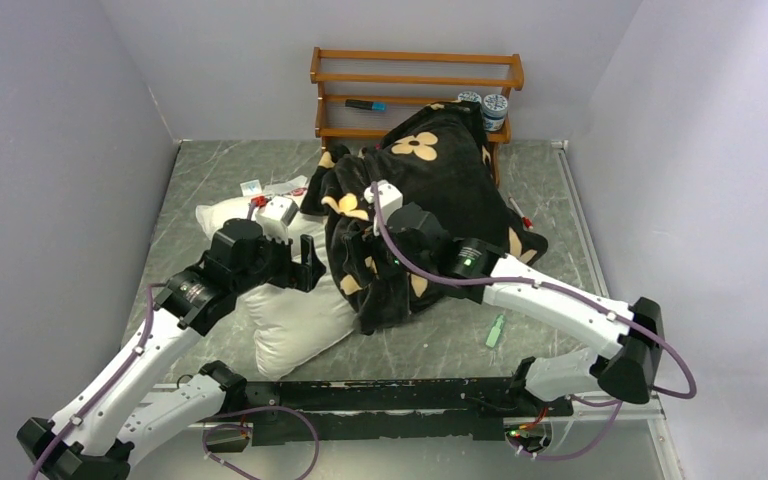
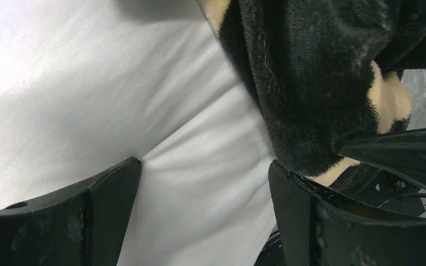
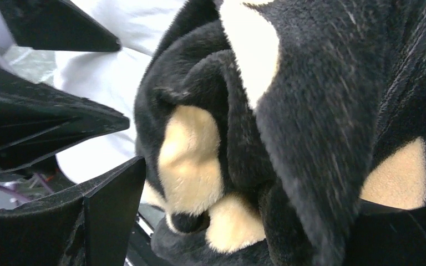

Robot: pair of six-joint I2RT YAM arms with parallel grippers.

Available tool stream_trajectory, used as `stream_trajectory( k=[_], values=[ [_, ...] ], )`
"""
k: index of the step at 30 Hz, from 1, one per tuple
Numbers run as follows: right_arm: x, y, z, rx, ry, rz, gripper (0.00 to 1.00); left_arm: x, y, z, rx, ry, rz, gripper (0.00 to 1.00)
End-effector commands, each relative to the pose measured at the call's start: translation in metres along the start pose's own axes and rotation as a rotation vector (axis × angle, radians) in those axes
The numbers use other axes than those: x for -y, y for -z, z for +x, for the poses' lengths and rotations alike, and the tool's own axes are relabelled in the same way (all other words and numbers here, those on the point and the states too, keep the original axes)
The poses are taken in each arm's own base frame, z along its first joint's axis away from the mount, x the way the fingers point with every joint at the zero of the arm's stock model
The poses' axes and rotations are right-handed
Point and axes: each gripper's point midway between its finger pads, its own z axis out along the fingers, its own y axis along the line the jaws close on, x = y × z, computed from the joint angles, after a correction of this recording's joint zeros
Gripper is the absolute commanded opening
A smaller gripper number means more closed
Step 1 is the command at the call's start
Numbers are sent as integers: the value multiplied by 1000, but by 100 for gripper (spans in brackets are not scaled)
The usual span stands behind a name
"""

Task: Remove the pillowcase from the pillow
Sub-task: Remove the pillow from the pillowcase.

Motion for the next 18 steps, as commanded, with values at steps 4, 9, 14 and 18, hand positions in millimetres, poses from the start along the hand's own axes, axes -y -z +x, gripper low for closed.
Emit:
stream_trajectory(
  k=[4,9,14,18],
  values=[
    [27,-28,40,-132,73,132,78,-18,-11,37,-90,86,-91,91],
    [58,-23,53,-204,163,283,52,-29,-16,46,-67,134,-145,91],
    [99,-4,43,-210,193,442,13,-35,-23,57,-80,161,-169,91],
    [137,17,30,-186,131,519,0,-39,-27,67,-115,161,-186,92]
  ],
)
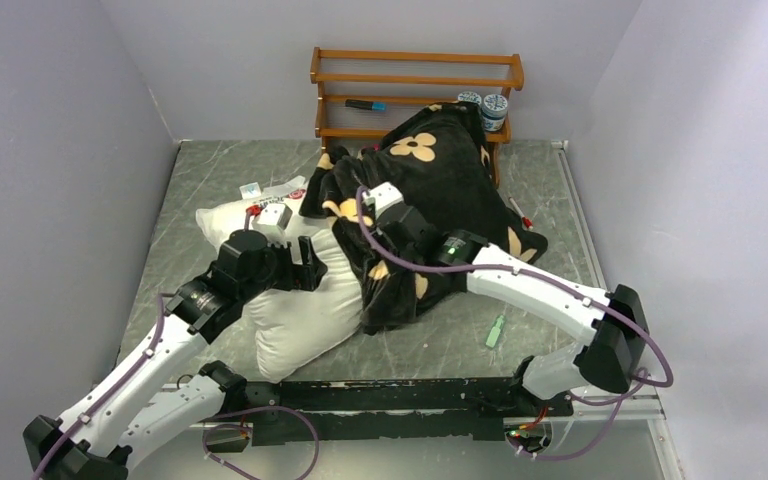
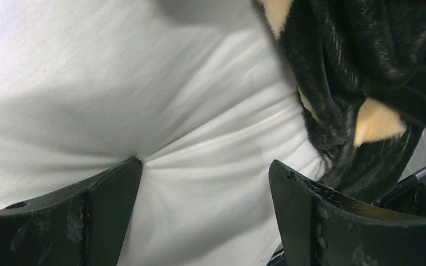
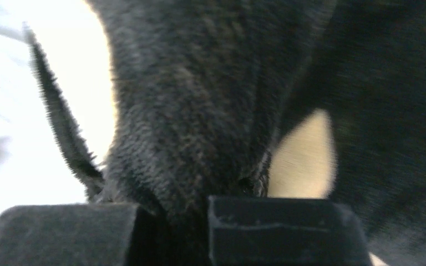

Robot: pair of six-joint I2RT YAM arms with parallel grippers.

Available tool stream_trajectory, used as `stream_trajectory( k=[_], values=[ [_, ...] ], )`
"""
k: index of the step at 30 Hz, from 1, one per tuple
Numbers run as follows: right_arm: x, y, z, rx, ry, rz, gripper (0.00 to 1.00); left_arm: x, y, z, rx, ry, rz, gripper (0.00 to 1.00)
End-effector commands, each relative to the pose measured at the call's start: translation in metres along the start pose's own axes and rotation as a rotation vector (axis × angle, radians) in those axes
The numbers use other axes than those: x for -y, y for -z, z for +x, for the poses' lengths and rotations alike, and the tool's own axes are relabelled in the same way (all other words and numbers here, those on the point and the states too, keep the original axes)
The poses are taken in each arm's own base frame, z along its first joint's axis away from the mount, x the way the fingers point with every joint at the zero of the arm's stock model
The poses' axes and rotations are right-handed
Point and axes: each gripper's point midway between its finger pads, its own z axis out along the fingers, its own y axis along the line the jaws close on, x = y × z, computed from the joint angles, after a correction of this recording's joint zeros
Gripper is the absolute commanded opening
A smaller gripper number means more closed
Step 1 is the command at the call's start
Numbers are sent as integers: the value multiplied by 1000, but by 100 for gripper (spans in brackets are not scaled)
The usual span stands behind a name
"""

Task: Remove the pillowcase from the pillow
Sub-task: Remove the pillow from the pillowcase.

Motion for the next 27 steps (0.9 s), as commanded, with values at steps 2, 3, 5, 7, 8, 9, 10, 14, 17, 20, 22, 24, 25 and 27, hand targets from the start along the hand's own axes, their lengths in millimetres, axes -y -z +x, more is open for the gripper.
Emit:
stream_trajectory(
  k=[2,3,5,7,8,9,10,14,17,20,22,24,25,27],
  values=[
    [109,27,0,-26,-57,289,0,-31,-6,44,-144,17,-136,92],
    [119,31,-2,-17,-70,309,0,-32,-6,44,-142,17,-142,92],
    [140,39,-5,-2,-102,348,0,-36,-5,42,-132,19,-164,92],
    [159,46,-9,9,-138,375,0,-38,-3,40,-122,20,-177,92],
    [168,49,-10,12,-160,390,0,-40,-3,40,-120,18,-184,92],
    [180,52,-9,10,-189,409,0,-41,-2,40,-122,14,-191,92],
    [191,54,-7,2,-223,427,0,-42,-2,40,-123,12,-196,92],
    [222,51,12,-61,-329,430,1,-44,0,36,-120,-1,-210,92],
    [216,50,7,-44,-311,356,13,-42,4,29,-105,-4,-213,92],
    [195,59,-26,77,-251,208,35,-37,6,20,-81,-19,-187,92],
    [182,70,-48,155,-207,126,46,-33,7,14,-71,-34,-174,92],
    [168,81,-70,223,-153,47,57,-31,7,10,-65,-40,-169,92],
    [160,87,-80,253,-123,10,62,-30,7,7,-62,-40,-165,92],
    [143,95,-98,302,-36,-47,72,-28,6,5,-61,-38,-157,92]
  ],
)
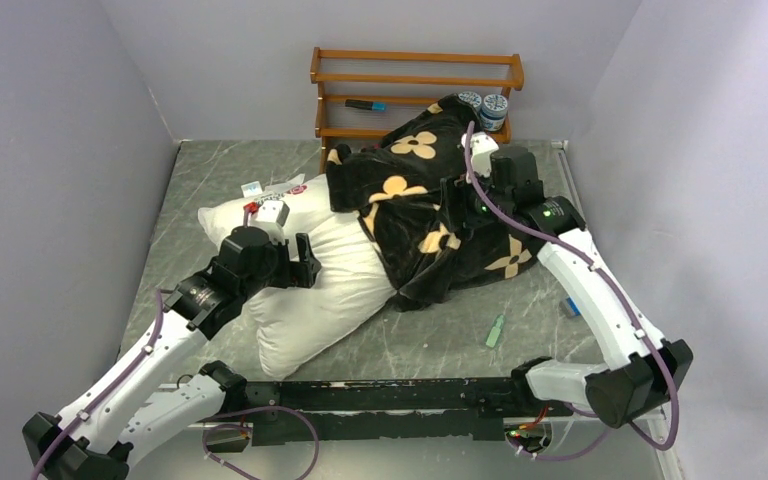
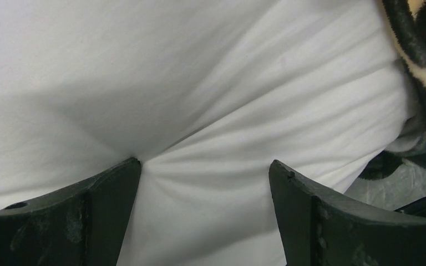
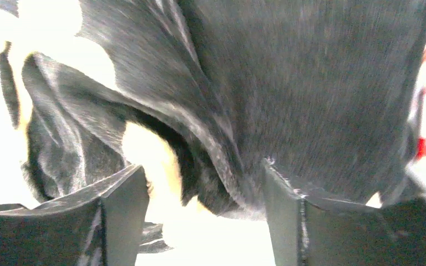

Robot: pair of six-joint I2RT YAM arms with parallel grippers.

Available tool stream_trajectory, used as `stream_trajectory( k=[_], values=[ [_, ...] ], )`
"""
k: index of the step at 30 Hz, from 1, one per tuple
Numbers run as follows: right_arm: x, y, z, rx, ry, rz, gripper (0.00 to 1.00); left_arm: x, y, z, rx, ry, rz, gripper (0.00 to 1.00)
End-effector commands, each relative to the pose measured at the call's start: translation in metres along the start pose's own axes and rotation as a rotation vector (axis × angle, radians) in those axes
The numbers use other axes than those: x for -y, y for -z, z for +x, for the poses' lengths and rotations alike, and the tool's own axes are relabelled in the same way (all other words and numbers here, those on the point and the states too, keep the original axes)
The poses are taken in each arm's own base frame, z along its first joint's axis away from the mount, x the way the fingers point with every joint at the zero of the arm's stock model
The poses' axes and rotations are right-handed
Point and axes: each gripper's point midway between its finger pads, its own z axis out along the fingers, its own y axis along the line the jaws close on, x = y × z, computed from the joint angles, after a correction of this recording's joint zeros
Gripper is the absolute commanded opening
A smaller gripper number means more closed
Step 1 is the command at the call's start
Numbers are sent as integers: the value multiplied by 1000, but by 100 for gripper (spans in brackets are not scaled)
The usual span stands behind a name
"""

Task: Remove the pillowcase from the pillow
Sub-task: Remove the pillow from the pillowcase.

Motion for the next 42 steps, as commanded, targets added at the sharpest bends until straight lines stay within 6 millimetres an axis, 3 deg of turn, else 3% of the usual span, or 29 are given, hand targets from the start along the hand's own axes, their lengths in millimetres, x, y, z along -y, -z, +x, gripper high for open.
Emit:
stream_trajectory(
  k=[1,5,9,14,20,23,28,34,42],
  values=[
    [-40,39,-83,285,226,-131,77,-14,1,12,-68,-27,-67,92],
    [-87,35,-97,324,389,-186,89,-10,0,8,-59,-9,-56,92],
    [-119,18,-107,339,474,-244,91,-9,0,6,-53,-8,-50,92],
    [-141,-15,-114,326,553,-246,92,-7,0,5,-53,-6,-42,92],
    [-147,-56,-110,264,596,-229,92,-4,0,6,-53,4,-27,92],
    [-136,-71,-110,246,599,-152,92,-3,-1,6,-53,8,-20,92],
    [-84,-87,-121,221,489,73,93,-2,-1,8,-61,5,-14,92],
    [-35,-86,-139,240,232,149,91,3,0,8,-69,-15,14,92],
    [1,-83,-138,207,39,181,92,23,8,-3,-56,-73,128,93]
  ],
)
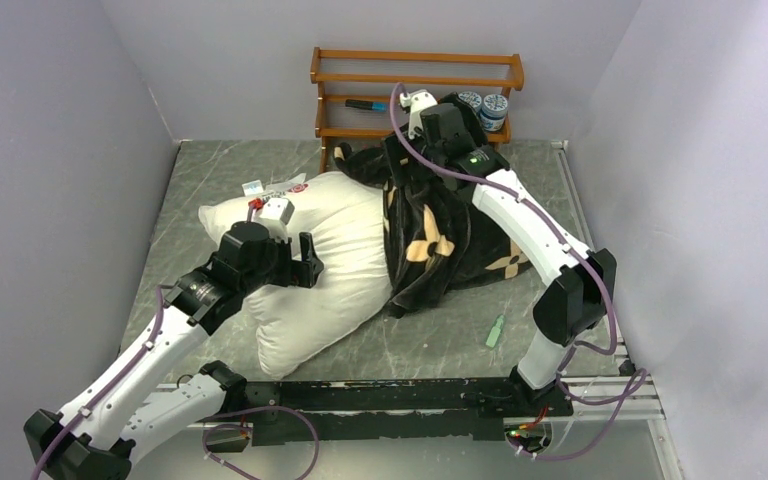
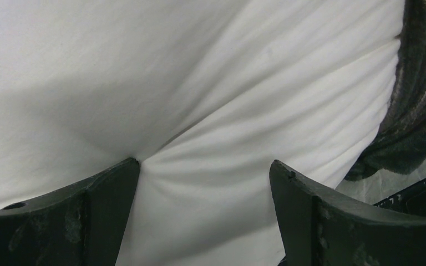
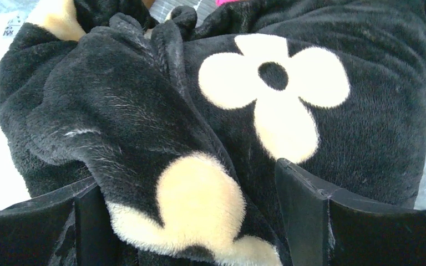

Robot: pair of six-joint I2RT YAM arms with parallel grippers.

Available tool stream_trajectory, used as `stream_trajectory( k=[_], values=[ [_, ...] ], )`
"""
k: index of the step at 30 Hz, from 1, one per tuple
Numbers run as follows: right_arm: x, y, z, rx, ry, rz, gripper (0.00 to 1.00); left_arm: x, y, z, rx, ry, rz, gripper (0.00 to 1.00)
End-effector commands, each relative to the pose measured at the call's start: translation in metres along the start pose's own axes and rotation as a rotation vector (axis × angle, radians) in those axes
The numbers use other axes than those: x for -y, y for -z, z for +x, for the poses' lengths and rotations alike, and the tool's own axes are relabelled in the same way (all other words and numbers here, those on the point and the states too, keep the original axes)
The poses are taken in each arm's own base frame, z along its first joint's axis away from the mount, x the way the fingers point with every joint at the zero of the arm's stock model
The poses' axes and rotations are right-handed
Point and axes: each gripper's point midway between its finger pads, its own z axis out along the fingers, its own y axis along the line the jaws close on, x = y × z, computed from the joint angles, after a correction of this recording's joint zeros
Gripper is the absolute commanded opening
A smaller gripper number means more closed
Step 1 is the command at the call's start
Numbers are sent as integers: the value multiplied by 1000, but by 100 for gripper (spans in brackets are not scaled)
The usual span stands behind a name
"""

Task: Remove the pillowcase from the pillow
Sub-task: Remove the pillow from the pillowcase.

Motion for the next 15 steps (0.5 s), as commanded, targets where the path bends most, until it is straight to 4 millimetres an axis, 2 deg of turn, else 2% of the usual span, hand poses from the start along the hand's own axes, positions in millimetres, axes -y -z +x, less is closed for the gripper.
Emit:
stream_trajectory(
  k=[1,7,15],
  values=[
    [41,12,-27,69,-149,105,92,18,9,-5,-17,-52,104,93],
    [43,28,-24,66,-191,23,94,27,20,-20,18,-151,158,93],
    [87,36,7,-5,-289,104,94,42,29,-32,48,-260,242,93]
  ],
)
